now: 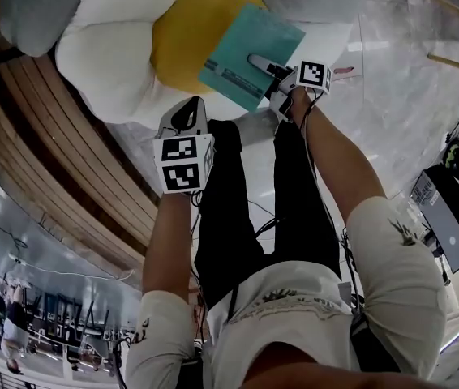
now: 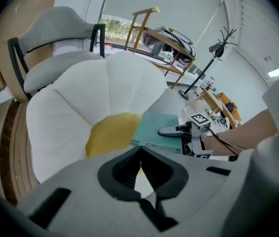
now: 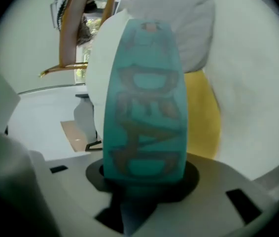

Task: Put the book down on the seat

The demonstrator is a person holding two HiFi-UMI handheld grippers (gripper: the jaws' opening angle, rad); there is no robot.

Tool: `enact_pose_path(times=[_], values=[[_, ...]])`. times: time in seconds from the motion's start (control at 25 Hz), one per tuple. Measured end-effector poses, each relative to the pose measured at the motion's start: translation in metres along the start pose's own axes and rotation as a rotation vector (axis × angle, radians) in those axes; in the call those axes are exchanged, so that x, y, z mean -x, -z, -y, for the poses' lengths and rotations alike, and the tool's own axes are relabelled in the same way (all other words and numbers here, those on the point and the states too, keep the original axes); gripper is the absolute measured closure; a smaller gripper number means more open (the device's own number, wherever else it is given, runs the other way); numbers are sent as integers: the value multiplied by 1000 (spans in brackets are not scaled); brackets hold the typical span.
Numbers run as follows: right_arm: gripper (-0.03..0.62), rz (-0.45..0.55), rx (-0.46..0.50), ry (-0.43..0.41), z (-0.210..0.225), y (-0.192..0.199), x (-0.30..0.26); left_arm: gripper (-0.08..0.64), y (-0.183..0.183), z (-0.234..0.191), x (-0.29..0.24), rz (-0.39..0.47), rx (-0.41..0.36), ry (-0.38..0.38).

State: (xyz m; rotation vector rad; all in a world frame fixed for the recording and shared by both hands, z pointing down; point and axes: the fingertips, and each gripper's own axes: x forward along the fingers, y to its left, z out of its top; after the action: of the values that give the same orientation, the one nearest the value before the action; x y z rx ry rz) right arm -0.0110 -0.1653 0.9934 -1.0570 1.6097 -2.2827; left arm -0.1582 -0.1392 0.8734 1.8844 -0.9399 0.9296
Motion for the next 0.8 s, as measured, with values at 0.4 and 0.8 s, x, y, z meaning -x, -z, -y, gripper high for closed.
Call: enact_pose_path(times=[0.4, 0.8], values=[[419, 51, -83, 101, 72, 16, 28, 538, 27, 3, -14, -79, 53, 60], [419, 74, -26, 62, 60, -15, 9, 538, 31, 3, -22, -110, 34, 67]])
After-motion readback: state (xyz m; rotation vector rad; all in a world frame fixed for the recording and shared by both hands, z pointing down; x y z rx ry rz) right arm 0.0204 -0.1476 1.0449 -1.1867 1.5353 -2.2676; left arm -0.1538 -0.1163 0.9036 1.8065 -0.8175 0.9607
